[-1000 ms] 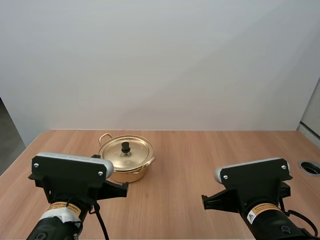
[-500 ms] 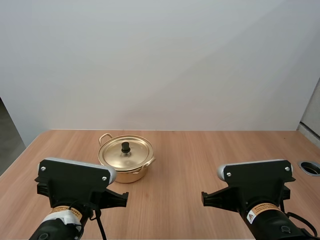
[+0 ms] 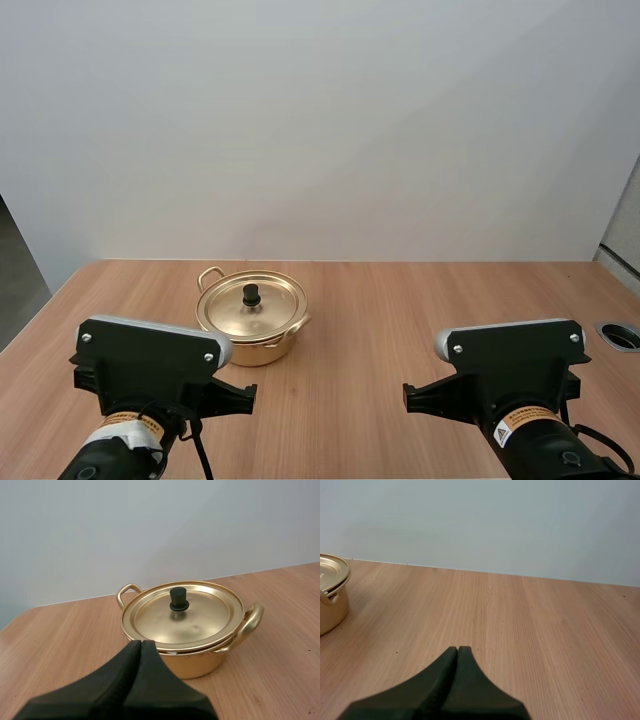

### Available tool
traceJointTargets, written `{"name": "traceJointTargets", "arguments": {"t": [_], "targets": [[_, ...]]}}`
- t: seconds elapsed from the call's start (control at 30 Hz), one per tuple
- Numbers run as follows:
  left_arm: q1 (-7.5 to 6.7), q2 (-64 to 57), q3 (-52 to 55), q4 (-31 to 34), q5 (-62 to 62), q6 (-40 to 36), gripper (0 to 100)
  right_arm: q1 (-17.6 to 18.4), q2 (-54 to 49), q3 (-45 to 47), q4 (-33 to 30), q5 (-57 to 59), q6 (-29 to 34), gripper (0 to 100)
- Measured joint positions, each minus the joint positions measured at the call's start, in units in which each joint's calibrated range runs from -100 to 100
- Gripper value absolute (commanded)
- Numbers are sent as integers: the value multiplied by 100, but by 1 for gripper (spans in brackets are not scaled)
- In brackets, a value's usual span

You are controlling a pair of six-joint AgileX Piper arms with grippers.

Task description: Open the pot, put the car inside, and close it

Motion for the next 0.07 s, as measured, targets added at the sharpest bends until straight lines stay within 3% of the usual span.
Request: {"name": "traceJointTargets", "arguments": {"t": [0.07], "targets": [[0, 0, 0, 0, 0, 0, 0, 0, 0, 0, 0, 0, 0, 0]]}}
